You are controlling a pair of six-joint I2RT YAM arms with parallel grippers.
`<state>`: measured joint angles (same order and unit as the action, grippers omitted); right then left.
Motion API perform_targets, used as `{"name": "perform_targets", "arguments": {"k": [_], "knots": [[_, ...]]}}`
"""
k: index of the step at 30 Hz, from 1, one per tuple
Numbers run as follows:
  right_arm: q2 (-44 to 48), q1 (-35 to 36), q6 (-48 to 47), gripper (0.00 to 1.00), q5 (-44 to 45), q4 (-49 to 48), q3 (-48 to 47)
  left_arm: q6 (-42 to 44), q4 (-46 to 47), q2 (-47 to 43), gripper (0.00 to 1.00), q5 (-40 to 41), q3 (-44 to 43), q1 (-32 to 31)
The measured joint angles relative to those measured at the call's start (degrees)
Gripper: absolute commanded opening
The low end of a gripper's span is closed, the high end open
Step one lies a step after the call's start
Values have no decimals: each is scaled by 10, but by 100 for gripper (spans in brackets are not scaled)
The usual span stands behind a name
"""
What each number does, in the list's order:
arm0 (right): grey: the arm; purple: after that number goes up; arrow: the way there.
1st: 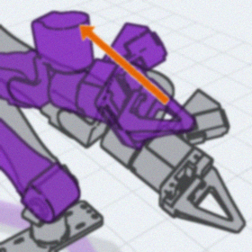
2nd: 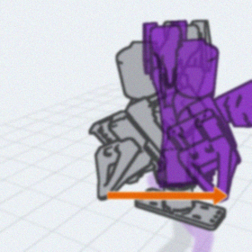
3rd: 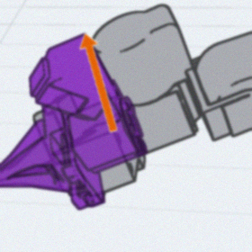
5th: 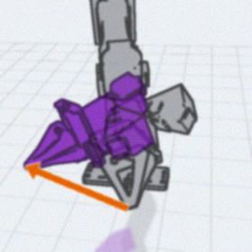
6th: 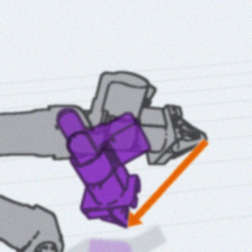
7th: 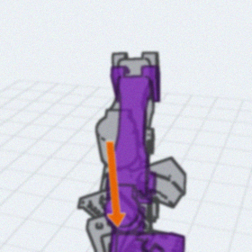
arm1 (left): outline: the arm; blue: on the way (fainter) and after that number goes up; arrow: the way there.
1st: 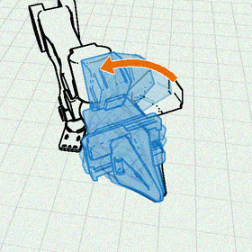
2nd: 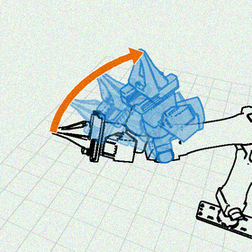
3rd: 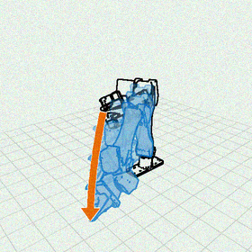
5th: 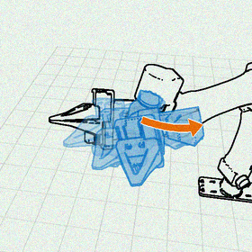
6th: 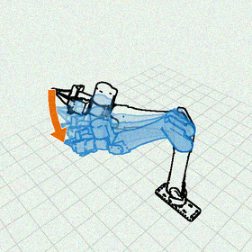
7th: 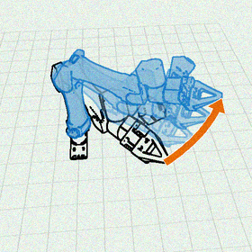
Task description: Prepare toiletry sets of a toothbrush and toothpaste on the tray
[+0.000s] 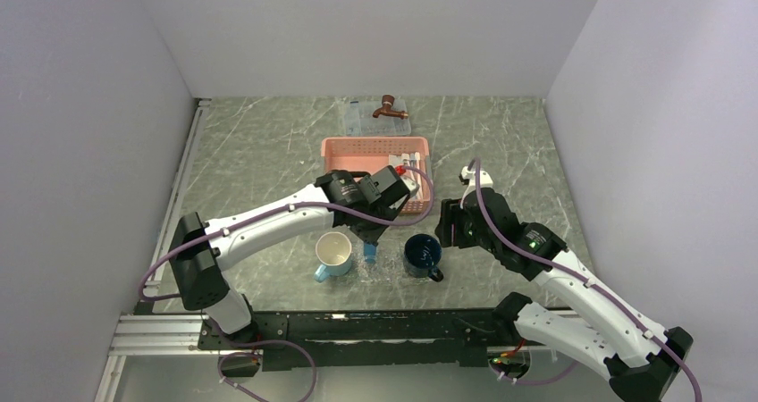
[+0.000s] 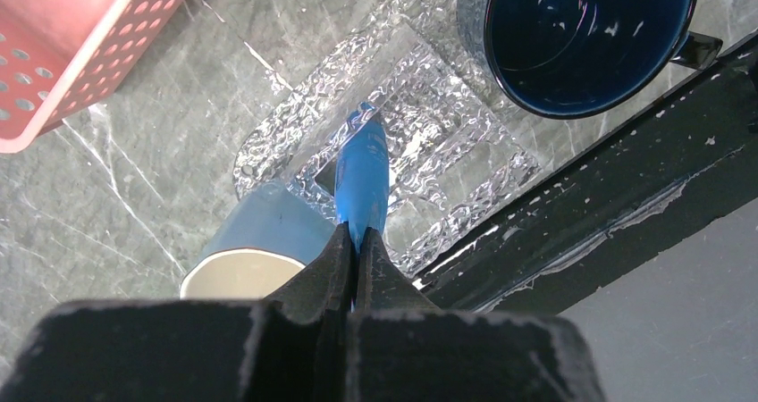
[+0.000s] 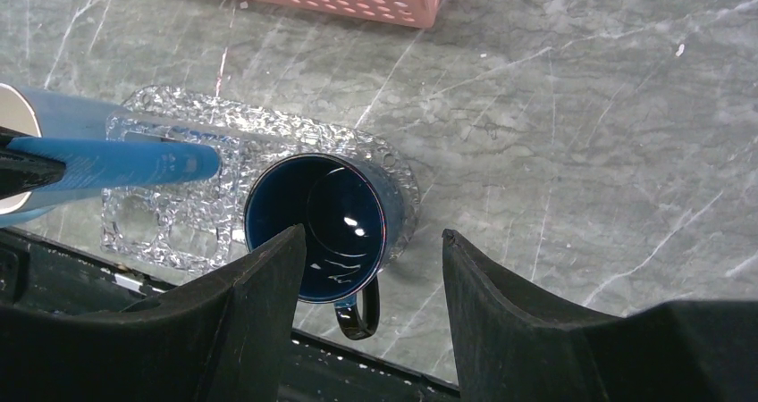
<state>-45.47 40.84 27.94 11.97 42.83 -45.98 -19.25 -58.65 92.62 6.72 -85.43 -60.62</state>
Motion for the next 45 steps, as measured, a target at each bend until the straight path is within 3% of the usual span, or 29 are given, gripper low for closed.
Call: {"name": "perform_targets", "arguments": {"k": [32,45], "knots": [[10,0,4,61,-6,1,1,-14,38,-28,0,8,58,0],[14,0,8,62,-6,2,1,-15,44,-32,23,13,67,0]]}}
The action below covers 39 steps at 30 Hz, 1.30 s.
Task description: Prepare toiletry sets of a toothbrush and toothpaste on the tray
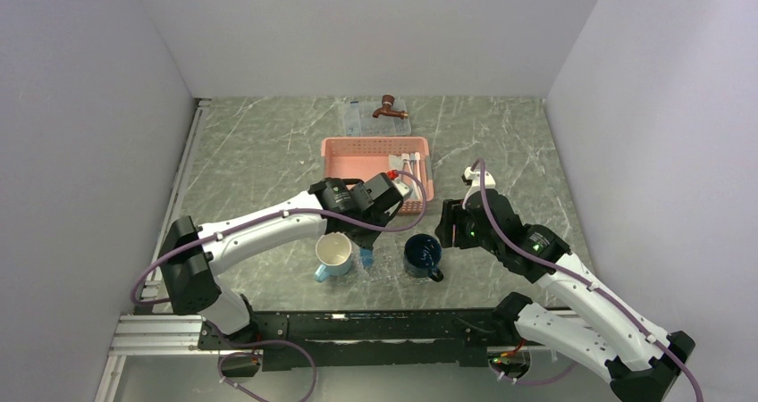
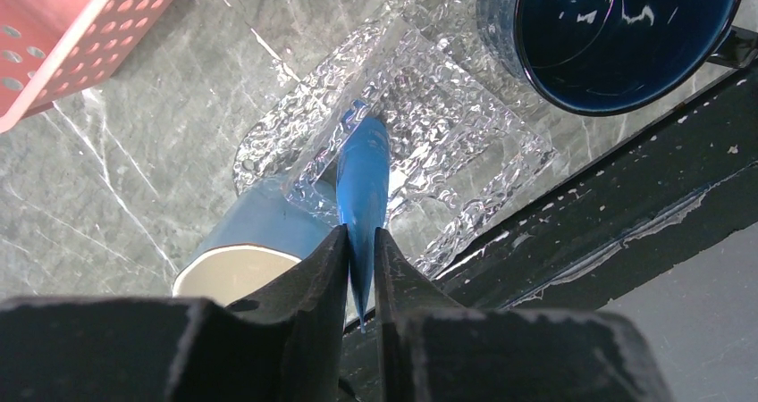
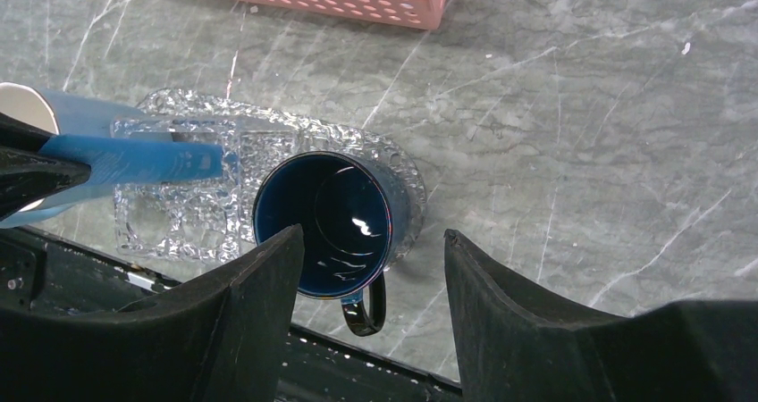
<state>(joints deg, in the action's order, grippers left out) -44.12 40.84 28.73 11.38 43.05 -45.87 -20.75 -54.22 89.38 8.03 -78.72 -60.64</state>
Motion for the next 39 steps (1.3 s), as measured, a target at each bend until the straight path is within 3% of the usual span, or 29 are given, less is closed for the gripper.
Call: {"name": "perform_targets", "arguments": {"k": [12,22,33,39], "knots": [[0,0,0,63,0,1,0,0,0,-14,41,5,0,0],[-4,0,-9,63,-20,2,0,3,-2,-37,62,23,-13,0],[-47,0,-35,60,-50,1,-46,3,5,-135,79,60,-20,0],[-89,0,-52,56,-70,-9,-77,0,16,-193,83,81,-7,-1]]}}
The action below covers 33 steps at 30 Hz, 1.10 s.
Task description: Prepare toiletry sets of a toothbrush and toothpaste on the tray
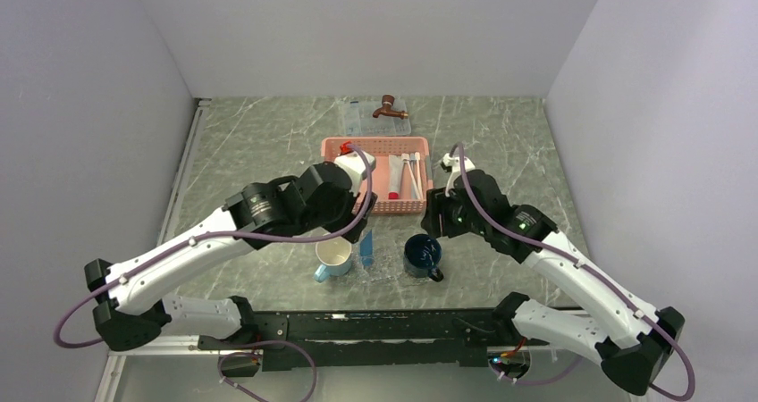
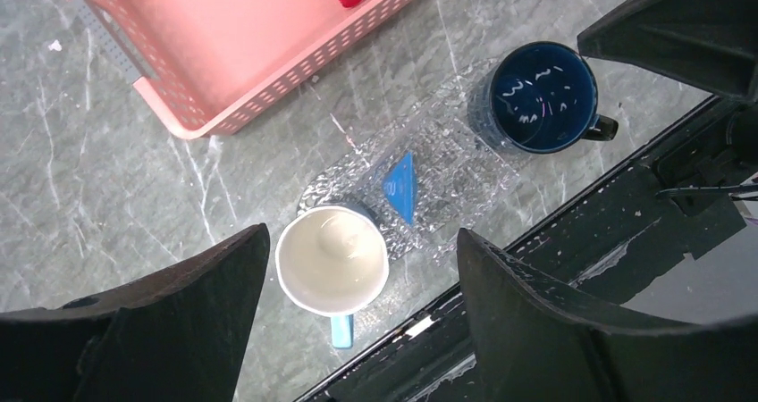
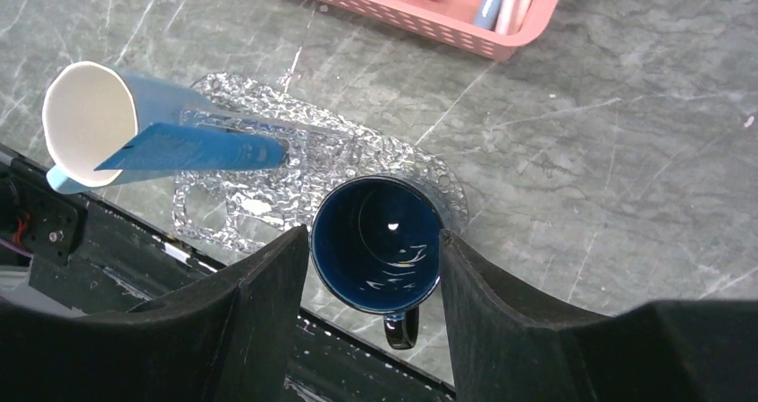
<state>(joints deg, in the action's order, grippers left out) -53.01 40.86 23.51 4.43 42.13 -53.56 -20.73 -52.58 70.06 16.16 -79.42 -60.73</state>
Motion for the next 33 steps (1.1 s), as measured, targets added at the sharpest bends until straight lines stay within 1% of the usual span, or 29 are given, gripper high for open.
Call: {"name": "perform_targets", "arguments": {"k": [3,4,5,9,15,24,33], "knots": [[-16,0,-4,54,-9,-9,-2,-2,0,-23,90,10,19,0],[-23,0,-4,53,-12,-10,-3,-4,0,-30,98,14,27,0],[-29,0,-4,52,-15,-12,-5,-7,1,-38,99,19,36,0],[-61,0,-4,52,-18,-16,-28,-16,-1,-62,99,35,67,0],[-131,0,-6,52,-17,-37,-94,-17,0,-106,99,59,99,0],[-277,0,-10,53,4,-52,-209,-14,0,-191,99,90,157,0],[-420,-16,2,52,28,-52,-310,-8,16,-297,99,107,243,0]]}}
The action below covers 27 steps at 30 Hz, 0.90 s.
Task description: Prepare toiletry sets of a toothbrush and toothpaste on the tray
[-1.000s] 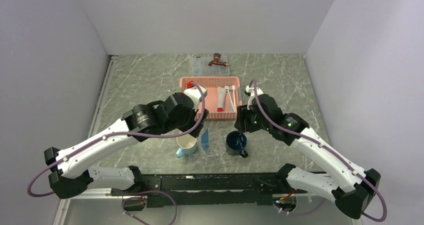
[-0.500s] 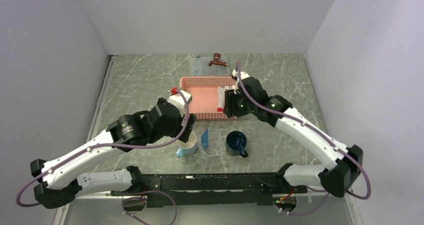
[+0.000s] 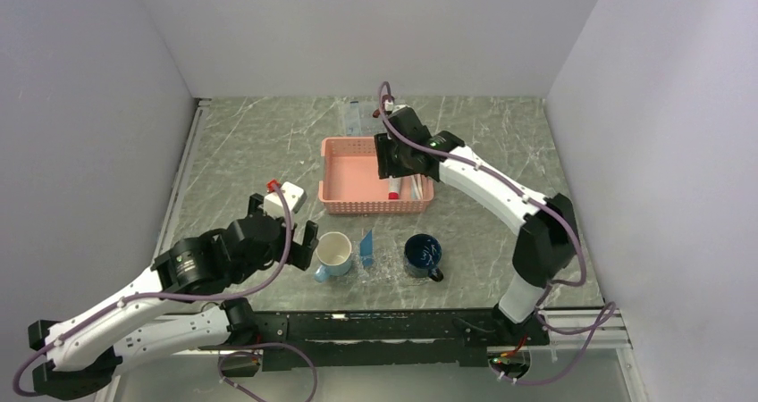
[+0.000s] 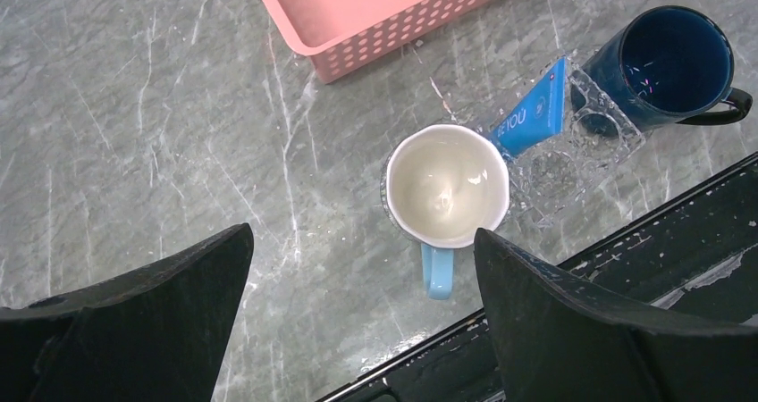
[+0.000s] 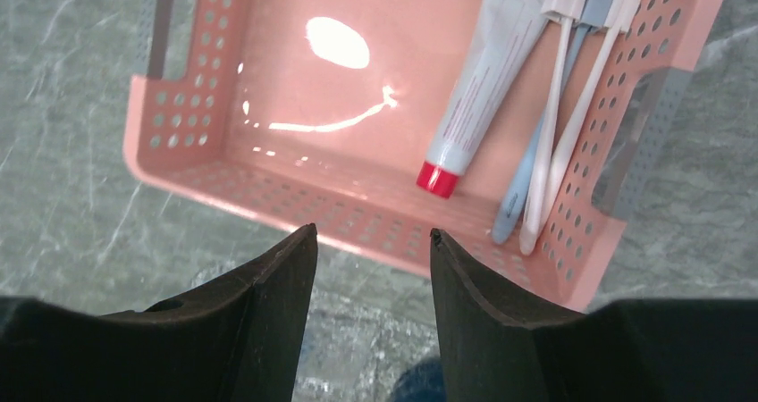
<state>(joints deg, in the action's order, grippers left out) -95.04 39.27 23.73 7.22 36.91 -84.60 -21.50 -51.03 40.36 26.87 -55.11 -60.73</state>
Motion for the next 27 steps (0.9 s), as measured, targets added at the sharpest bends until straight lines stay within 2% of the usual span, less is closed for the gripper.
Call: {"name": "perform_targets", "arguments": {"k": [11,19,27], "knots": [[-130,-25,37,52,26,5,-45,24,37,-88,99,2,71,0],[-202,-38,57,54,37,6,-61,32,44,-89,99,12,82,0],[-233,-52,70,54,42,5,-64,38,49,-82,99,16,82,0]]}}
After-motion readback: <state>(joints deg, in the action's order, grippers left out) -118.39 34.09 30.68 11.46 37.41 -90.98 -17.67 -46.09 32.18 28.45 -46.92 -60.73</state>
